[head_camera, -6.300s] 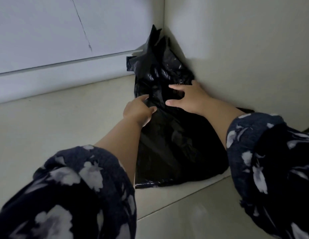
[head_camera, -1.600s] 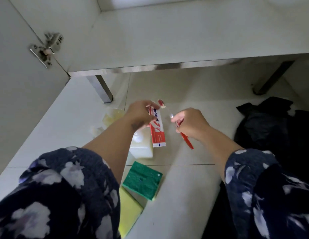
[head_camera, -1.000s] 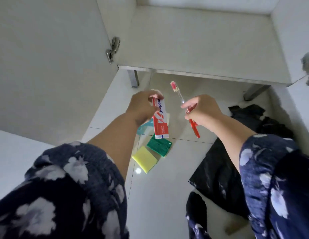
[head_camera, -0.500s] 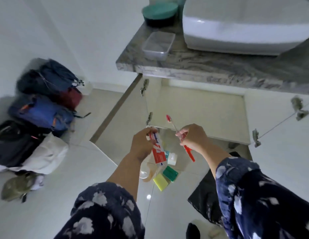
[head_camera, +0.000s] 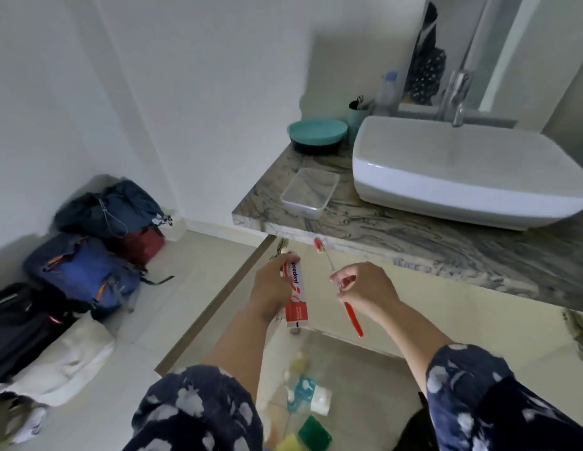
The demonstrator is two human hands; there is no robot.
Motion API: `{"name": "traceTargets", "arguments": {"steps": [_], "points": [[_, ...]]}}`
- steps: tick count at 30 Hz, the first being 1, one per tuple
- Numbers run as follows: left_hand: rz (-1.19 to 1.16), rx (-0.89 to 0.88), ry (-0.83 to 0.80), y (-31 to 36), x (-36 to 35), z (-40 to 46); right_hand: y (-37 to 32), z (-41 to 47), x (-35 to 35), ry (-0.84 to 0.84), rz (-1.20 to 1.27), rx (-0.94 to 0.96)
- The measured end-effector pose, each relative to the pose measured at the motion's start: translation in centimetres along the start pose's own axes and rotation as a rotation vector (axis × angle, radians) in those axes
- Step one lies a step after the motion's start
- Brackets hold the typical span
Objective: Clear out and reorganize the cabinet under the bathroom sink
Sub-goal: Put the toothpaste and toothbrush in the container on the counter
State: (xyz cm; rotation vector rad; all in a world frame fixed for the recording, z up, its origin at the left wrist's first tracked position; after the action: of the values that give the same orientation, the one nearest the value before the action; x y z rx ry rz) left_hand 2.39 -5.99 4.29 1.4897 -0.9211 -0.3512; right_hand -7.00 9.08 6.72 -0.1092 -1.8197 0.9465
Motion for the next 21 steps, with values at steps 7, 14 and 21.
{"name": "traceTargets", "arguments": {"steps": [7, 14, 21], "points": [[0.078, -0.231, -0.07, 7.0, 1.6, 12.1, -4.8, 8.9, 2.3, 0.142, 0.1, -0.033], [0.171, -0.321, -0.158, 11.6, 0.6, 22.6, -8.4, 17.9, 3.2, 0.285, 0.194, -0.13], [0.299, -0.259, -0.301, 11.6, -3.0, 28.7, -8.0, 24.4, 3.1, 0.316, 0.031, -0.23]]}}
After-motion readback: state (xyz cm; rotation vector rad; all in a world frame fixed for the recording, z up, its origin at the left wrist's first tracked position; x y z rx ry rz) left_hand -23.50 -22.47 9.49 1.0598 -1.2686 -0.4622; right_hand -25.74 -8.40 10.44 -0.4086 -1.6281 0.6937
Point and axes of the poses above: each hand's wrist, its own z-axis towards the middle knuckle, its own x-axis out of the back of the hand, y = z × x, the point moved 6 cm from there along z, towards the middle knuckle, and after that the axes turned 3 degrees about y, right-handed, at the moved point
